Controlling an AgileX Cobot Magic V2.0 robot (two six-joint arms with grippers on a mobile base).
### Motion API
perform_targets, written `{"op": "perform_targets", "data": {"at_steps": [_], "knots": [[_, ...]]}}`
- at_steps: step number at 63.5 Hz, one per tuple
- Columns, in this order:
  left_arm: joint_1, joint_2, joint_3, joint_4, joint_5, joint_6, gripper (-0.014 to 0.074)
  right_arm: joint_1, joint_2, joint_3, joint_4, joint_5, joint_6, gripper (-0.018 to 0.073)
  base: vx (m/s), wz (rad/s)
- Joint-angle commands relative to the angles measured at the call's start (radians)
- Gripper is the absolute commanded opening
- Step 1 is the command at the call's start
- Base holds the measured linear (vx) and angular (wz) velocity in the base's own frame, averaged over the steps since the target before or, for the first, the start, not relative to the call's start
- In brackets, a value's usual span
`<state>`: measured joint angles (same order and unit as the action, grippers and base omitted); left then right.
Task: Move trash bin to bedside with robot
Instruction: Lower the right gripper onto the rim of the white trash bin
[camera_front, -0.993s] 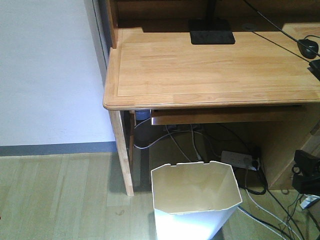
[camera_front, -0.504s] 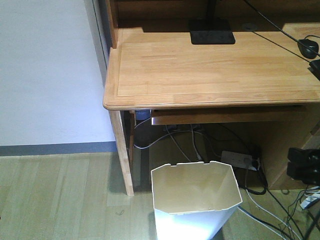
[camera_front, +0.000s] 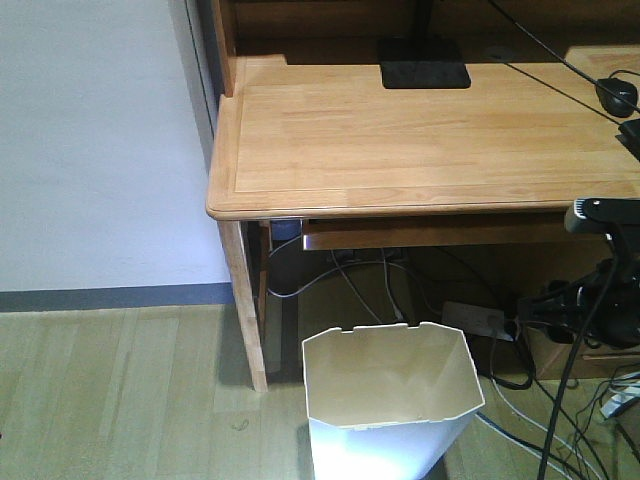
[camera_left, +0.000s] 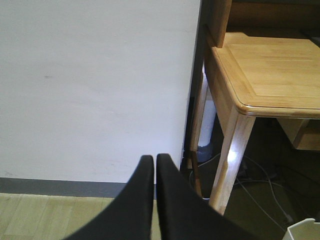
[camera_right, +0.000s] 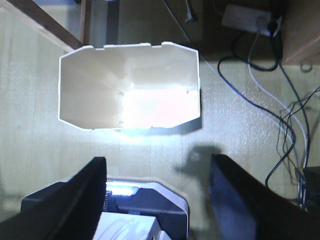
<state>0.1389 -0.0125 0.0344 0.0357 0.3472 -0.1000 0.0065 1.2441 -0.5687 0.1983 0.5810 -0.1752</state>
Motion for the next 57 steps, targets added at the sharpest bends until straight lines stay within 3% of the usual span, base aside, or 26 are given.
{"op": "perform_targets", "data": {"at_steps": [1, 7, 17, 39, 47, 57], "knots": [[-0.003, -0.014, 0.003, -0.002, -0.066, -0.004, -0.0006, -0.061, 0.054, -0.043, 0.089, -0.053, -0.115, 0.0445, 0.0, 0.0], [-0.003, -0.014, 0.003, -0.002, -0.066, -0.004, -0.0006, -0.14, 0.122, -0.044, 0.188, -0.082, -0.225, 0.0445, 0.0, 0.0], [-0.003, -0.014, 0.003, -0.002, -0.066, -0.004, -0.0006, -0.239, 0.244, -0.044, 0.42, -0.097, -0.53, 0.0445, 0.0, 0.0], [-0.003, -0.014, 0.003, -0.002, -0.066, -0.004, -0.0006, -0.241, 0.509, -0.062, 0.956, -0.286, -1.255, 0.0467, 0.0, 0.0], [-0.003, -0.014, 0.003, -0.002, -0.066, -0.004, -0.0006, -0.241, 0.611, -0.105, 1.078, -0.294, -1.411, 0.0505, 0.0, 0.0], [-0.003, -0.014, 0.003, -0.002, -0.066, -0.004, -0.0006, -0.241, 0.753, -0.19, 1.167, -0.272, -1.49, 0.0523, 0.0, 0.0]]}}
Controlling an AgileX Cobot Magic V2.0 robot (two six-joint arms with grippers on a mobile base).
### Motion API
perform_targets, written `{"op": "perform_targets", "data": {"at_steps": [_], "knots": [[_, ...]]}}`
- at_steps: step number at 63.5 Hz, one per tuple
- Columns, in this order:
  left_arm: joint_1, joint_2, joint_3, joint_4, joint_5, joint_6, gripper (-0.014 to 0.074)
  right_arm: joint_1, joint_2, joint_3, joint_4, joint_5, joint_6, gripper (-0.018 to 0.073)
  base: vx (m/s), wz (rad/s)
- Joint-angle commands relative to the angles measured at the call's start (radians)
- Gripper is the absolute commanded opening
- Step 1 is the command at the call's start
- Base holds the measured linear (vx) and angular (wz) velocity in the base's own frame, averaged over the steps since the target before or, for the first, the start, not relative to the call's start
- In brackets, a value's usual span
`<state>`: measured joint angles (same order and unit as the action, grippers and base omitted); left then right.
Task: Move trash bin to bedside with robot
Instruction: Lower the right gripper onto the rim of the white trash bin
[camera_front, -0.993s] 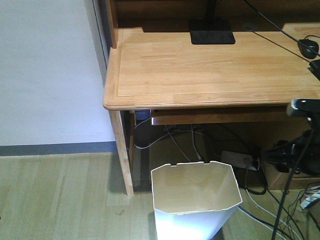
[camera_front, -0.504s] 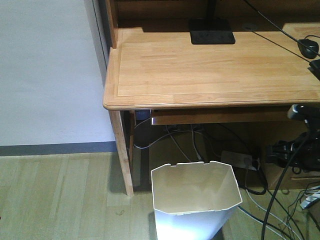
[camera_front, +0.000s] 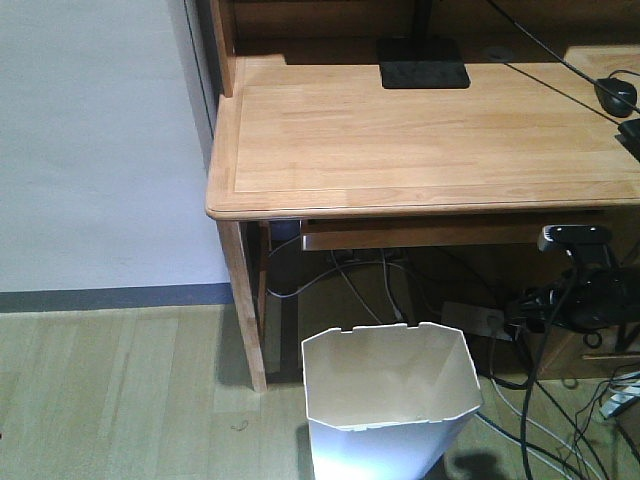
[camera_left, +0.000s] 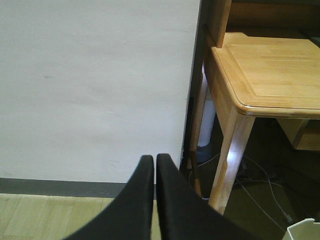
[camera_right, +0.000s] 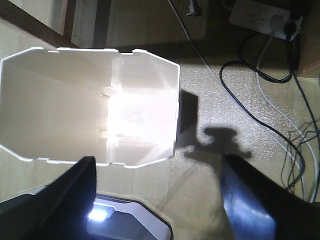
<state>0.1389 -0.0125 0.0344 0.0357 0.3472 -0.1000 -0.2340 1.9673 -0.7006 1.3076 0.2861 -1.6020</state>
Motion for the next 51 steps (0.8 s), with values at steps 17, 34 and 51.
{"op": "perform_targets", "data": {"at_steps": [17, 34, 51], "knots": [[-0.003, -0.014, 0.003, -0.002, -0.066, -0.004, -0.0006, -0.001, 0.288, -0.211, 0.043, 0.037, -0.07, 0.0524, 0.0, 0.0], [-0.003, -0.014, 0.003, -0.002, -0.066, -0.004, -0.0006, 0.028, 0.517, -0.394, 0.028, -0.001, -0.07, 0.0524, 0.0, 0.0], [-0.003, -0.014, 0.003, -0.002, -0.066, -0.004, -0.0006, 0.058, 0.684, -0.549, 0.023, -0.007, -0.067, 0.0523, 0.0, 0.0]]}}
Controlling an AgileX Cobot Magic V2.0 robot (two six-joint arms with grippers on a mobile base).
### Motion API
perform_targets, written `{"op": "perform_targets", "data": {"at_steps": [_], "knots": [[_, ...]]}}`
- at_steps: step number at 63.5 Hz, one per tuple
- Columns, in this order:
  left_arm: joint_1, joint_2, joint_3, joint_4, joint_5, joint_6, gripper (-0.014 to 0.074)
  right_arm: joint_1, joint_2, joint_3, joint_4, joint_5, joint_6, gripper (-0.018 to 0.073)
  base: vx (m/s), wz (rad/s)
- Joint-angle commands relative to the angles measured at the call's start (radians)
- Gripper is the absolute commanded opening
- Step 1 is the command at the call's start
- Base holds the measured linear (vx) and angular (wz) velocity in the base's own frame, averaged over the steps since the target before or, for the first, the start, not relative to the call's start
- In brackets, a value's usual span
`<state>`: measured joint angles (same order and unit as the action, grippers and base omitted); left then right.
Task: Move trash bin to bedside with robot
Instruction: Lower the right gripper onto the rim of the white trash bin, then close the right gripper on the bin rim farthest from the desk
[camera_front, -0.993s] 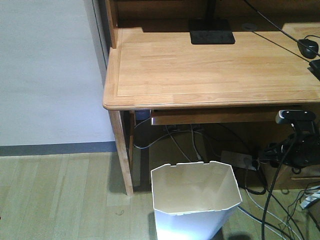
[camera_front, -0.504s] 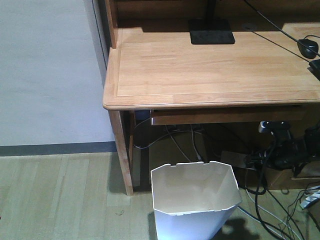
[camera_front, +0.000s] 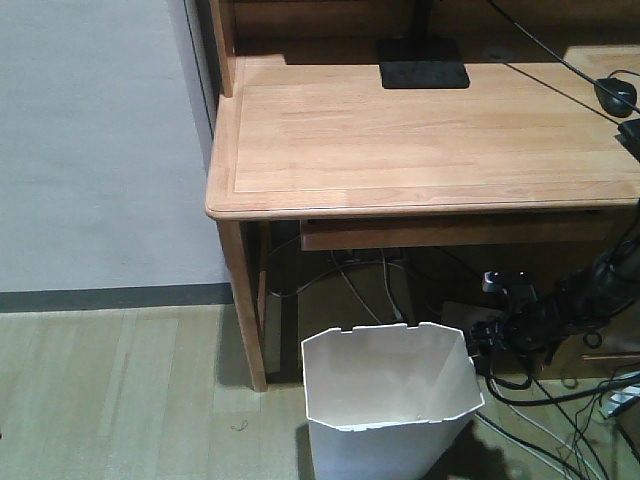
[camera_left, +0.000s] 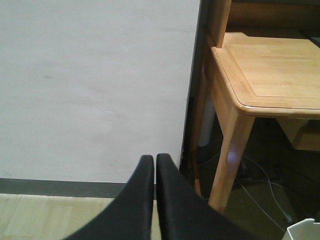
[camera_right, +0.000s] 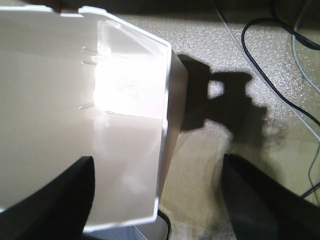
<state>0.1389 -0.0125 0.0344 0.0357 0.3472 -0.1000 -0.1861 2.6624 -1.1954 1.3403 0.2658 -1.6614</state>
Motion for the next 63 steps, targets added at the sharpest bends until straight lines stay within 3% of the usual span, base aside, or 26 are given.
{"op": "perform_targets", "data": {"at_steps": [1, 34, 50, 63], "knots": [[-0.003, -0.014, 0.003, -0.002, -0.066, -0.004, -0.0006, 0.012, -0.004, -0.062, -0.011, 0.014, -0.007, 0.0523, 0.0, 0.0], [-0.003, -0.014, 0.003, -0.002, -0.066, -0.004, -0.0006, 0.038, 0.206, -0.238, -0.076, -0.037, 0.002, 0.0522, 0.0, 0.0], [-0.003, -0.014, 0.003, -0.002, -0.066, -0.004, -0.0006, 0.038, 0.289, -0.329, -0.091, -0.009, 0.083, 0.0519, 0.0, 0.0], [-0.003, -0.014, 0.003, -0.002, -0.066, -0.004, -0.0006, 0.038, 0.324, -0.377, -0.128, 0.057, 0.113, 0.0438, 0.0, 0.0]]}}
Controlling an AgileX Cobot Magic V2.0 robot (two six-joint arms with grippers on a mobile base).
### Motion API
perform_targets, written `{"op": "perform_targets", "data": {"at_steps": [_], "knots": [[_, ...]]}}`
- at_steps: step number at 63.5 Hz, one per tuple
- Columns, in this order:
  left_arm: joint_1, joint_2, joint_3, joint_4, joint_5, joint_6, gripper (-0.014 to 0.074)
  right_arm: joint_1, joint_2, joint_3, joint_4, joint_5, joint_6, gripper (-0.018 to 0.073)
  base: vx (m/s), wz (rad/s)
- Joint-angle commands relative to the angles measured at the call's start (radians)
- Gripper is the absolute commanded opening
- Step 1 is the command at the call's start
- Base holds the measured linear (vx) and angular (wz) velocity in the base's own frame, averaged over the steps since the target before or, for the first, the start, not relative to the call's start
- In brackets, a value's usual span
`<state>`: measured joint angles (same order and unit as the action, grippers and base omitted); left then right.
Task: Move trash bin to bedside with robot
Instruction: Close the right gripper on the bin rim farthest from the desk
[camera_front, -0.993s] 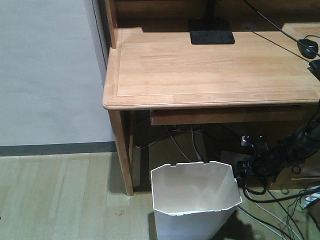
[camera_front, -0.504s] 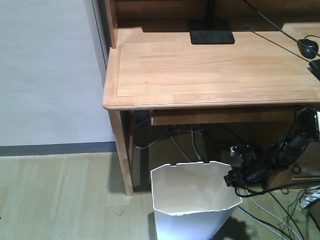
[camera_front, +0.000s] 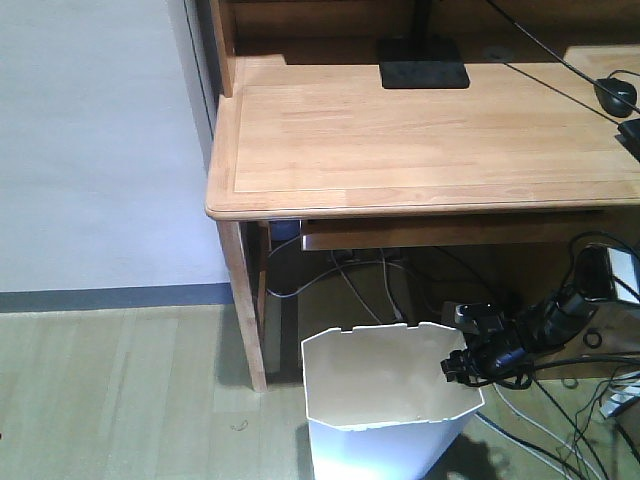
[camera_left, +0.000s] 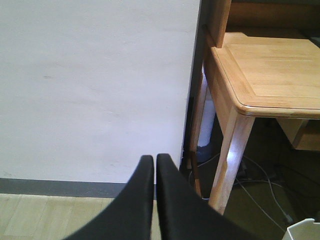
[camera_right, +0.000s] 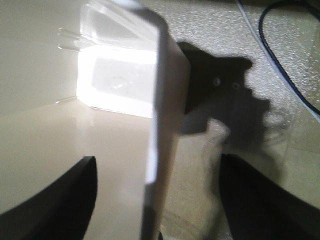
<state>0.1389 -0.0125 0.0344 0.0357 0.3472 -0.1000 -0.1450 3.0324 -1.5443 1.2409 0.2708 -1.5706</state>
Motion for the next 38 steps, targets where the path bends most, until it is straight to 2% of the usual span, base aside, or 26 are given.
{"op": "perform_targets", "data": {"at_steps": [1, 9, 20, 28, 38], "knots": [[-0.003, -0.014, 0.003, -0.002, -0.066, -0.004, -0.0006, -0.003, -0.043, -0.031, -0.035, 0.053, 0.033, 0.0426, 0.0, 0.0], [-0.003, -0.014, 0.003, -0.002, -0.066, -0.004, -0.0006, -0.003, -0.02, -0.072, -0.11, 0.104, 0.116, 0.0288, 0.0, 0.0], [-0.003, -0.014, 0.003, -0.002, -0.066, -0.004, -0.0006, -0.003, -0.005, -0.132, -0.263, 0.169, 0.284, -0.0014, 0.0, 0.0], [-0.003, -0.014, 0.003, -0.002, -0.066, -0.004, -0.0006, -0.005, -0.005, -0.169, -0.317, 0.192, 0.399, -0.0012, 0.0, 0.0], [-0.003, -0.014, 0.003, -0.002, -0.066, -0.004, -0.0006, -0.012, -0.01, -0.182, -0.315, 0.259, 0.388, -0.0009, 0.0, 0.0]]}}
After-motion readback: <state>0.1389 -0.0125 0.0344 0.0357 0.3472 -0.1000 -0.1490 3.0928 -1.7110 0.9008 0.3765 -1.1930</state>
